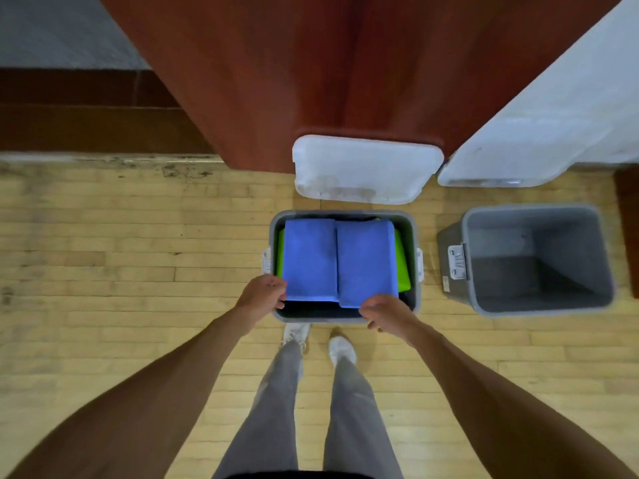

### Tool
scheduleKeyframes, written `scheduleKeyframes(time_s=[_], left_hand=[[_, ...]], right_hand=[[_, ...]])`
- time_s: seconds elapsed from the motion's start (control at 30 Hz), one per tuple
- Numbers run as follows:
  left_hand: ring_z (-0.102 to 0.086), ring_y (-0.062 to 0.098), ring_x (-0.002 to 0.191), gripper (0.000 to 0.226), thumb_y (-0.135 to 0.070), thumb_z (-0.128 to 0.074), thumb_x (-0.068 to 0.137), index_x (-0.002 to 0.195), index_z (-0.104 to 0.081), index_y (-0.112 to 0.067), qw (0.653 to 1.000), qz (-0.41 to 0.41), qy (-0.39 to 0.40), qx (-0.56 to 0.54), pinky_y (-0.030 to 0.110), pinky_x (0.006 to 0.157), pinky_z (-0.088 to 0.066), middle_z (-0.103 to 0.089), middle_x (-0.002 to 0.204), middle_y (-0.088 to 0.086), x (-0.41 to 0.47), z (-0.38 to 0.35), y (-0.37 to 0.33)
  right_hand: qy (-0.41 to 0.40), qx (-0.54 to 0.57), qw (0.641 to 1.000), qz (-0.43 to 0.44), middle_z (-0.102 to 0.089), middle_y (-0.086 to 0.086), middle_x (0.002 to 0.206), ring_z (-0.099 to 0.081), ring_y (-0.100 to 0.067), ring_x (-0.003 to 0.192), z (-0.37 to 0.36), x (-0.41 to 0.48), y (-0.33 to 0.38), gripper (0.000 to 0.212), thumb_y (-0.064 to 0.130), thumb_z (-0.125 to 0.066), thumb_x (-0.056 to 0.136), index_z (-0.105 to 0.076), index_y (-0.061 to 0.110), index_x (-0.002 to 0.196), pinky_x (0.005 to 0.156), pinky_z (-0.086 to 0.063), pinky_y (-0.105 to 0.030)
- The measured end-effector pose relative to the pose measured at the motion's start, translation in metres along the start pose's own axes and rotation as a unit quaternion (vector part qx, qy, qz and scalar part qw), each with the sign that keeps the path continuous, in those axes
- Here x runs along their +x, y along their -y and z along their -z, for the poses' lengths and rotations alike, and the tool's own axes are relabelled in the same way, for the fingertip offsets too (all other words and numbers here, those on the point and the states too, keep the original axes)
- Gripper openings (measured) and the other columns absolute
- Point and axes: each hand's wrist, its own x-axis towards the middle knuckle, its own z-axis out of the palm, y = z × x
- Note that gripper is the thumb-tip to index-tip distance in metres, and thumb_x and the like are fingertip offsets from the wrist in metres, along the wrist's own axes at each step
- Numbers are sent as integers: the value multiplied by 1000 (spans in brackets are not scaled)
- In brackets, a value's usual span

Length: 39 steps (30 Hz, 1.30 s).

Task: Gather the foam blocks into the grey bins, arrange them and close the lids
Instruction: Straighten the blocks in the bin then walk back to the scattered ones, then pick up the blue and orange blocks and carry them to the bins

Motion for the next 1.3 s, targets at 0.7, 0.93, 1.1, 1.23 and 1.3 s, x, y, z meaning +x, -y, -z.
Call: scheduleKeyframes(time_s=[0.7,0.93,1.1,1.23,1.3], left_hand=[[-63,25,77,18,-18,-52,97,106,-63,-7,811,142,-320,-470,32,71,-49,-67,89,13,-325,-57,287],[-64,26,79,20,-18,-49,97,106,-63,-7,670,217,-377,-602,32,68,-49,-67,91,13,-414,-169,421],[-63,24,79,21,-16,-45,99,105,-62,-7,600,227,-405,-651,32,69,-49,-66,90,12,-468,-230,512],[-65,23,84,22,-19,-44,100,108,-62,-10,564,235,-413,-675,29,68,-50,-66,94,11,-520,-274,595],[-65,23,84,23,-20,-44,100,110,-61,-10,535,243,-418,-692,30,68,-49,-66,94,10,-544,-292,631]], right_hand=[[117,-461,851,223,-67,-3,74,-62,-19,66,-115,-147,38,14,21,-53,84,-60,19,73,63,-50,-32],[178,-598,736,264,-64,0,75,-59,-14,58,-270,-197,12,6,19,-54,88,-60,18,86,51,-42,-22],[204,-624,694,296,-62,-1,77,-57,-14,60,-390,-268,-46,14,16,-50,91,-58,17,79,52,-41,-23],[234,-643,658,313,-63,-4,85,-59,-14,63,-488,-326,-106,12,18,-51,93,-60,15,87,56,-44,-24],[259,-665,625,318,-63,-2,88,-60,-13,69,-532,-357,-132,11,20,-51,95,-60,15,97,60,-46,-24]])
